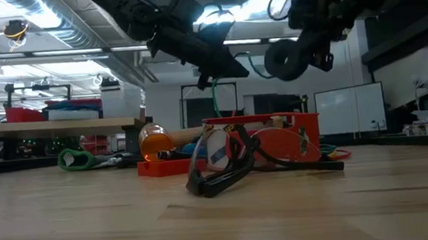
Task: Coil cords
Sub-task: Coil the green wire on the spool
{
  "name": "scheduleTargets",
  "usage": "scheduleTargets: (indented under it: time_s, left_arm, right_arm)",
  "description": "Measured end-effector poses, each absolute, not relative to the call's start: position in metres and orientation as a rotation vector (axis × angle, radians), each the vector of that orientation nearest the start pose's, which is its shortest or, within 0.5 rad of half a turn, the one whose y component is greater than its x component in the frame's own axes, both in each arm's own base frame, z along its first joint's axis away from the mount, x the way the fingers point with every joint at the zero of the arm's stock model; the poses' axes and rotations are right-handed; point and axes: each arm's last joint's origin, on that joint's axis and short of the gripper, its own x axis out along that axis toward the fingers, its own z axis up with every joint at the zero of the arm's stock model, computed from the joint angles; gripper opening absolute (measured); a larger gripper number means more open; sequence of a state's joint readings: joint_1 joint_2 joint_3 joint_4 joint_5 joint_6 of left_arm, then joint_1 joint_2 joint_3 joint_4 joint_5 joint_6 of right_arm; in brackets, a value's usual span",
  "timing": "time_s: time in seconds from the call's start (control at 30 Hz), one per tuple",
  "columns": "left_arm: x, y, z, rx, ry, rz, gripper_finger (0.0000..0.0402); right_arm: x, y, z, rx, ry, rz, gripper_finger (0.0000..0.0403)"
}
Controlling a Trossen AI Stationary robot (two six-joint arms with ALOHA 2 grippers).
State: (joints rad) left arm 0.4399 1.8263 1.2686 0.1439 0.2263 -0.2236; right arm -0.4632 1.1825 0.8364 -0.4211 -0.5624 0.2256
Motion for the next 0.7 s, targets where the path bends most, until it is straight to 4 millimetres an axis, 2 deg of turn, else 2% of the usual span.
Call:
scheduleTargets:
  time_s: [0.17,0.33,0.6,0.7]
  left_arm:
    - [0.378,0.179,0.254,-0.357,0.334,0.270,0.0000]
    - [0.379,0.180,0.259,-0.399,0.315,0.277,0.0000]
    - [0.386,0.167,0.260,-0.434,0.309,0.252,0.0000]
    - [0.388,0.161,0.260,-0.433,0.306,0.238,0.0000]
  right_arm:
    - [0.232,-0.085,0.244,0.563,0.750,-0.004,0.0012]
    - [0.236,-0.085,0.238,0.556,0.781,-0.188,0.0012]
    - [0.235,-0.090,0.237,0.565,0.768,-0.404,0.0012]
    - [0.236,-0.091,0.235,0.565,0.767,-0.427,0.0012]
